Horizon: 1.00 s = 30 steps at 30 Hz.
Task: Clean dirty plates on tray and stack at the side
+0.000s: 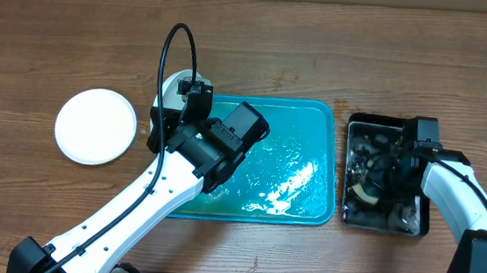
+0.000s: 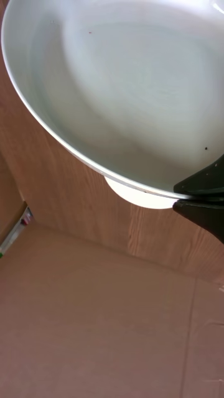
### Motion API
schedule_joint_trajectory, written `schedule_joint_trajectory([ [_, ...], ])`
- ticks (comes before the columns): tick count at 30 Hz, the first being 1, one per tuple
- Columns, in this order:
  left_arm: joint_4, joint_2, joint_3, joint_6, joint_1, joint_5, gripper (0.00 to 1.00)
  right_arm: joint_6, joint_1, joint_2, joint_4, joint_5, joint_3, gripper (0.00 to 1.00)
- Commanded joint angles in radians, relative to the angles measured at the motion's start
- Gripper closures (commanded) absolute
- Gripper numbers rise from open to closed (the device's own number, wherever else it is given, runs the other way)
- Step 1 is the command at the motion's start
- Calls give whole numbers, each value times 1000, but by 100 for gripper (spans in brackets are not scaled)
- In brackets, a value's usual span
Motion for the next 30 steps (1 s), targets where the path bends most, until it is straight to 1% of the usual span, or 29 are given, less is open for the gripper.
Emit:
schedule_joint_trajectory([
  [1,2,-5,25,-8,-2,-29,96,-148,15,3,8,-60,-3,96],
  [3,0,-5,25,-12,-2,-29,96,89,9,3,-60,192,-3,96],
  [4,0,-5,25,-12,-2,-29,96,201,3,3,-86,251,-3,96],
  [5,1,-5,25,-12,-2,-29,96,223,-2,3,-86,227,-3,96],
  [6,1,-5,25,-13,-2,-29,96,176,-3,3,-61,140,-3,96],
  [8,1,-5,25,-19,-2,-29,96,-95,4,3,24,-139,-3,96],
  [9,0,-5,25,-23,-2,-29,96,-184,11,3,33,-205,-3,96],
  [10,0,-5,25,-23,-2,-29,96,-175,15,3,23,-156,-3,96],
  [11,0,-5,25,-23,-2,-29,96,-94,14,3,2,-50,-3,96],
  [13,0,-5,25,-23,-2,-29,96,164,11,3,-64,165,-3,96],
  [14,0,-5,25,-23,-2,-29,96,218,11,3,-72,172,-3,96],
  [15,0,-5,25,-23,-2,-29,96,152,11,3,-45,98,-3,96],
  [17,0,-5,25,-23,-2,-29,96,-231,18,3,43,-238,-3,96],
  [18,1,-5,25,-23,-2,-29,96,-333,21,3,45,-303,-2,96],
  [19,1,-5,25,-24,-2,-29,96,-301,20,3,41,-252,-2,96],
  [22,0,-5,25,-23,-2,-29,96,115,6,3,-39,109,-2,96],
  [23,0,-5,25,-23,-2,-29,96,206,6,3,-61,140,-2,96],
  [24,0,-5,25,-23,-2,-29,96,220,6,3,-64,117,-3,96],
  [25,0,-5,25,-23,-2,-29,96,149,6,3,-45,52,-3,96],
  [26,0,-5,25,-23,-2,-29,96,-5,11,3,-9,-66,-3,96],
  [27,1,-5,25,-24,-2,-29,96,-124,14,3,4,-146,-2,96],
  [28,1,-5,25,-27,-2,-29,96,-158,18,3,-6,-130,-2,96],
  [29,1,-5,25,-29,-2,-29,96,-60,18,3,-36,-11,-2,96],
  [30,0,-5,25,-31,-2,-28,95,70,12,3,-68,96,-3,96],
])
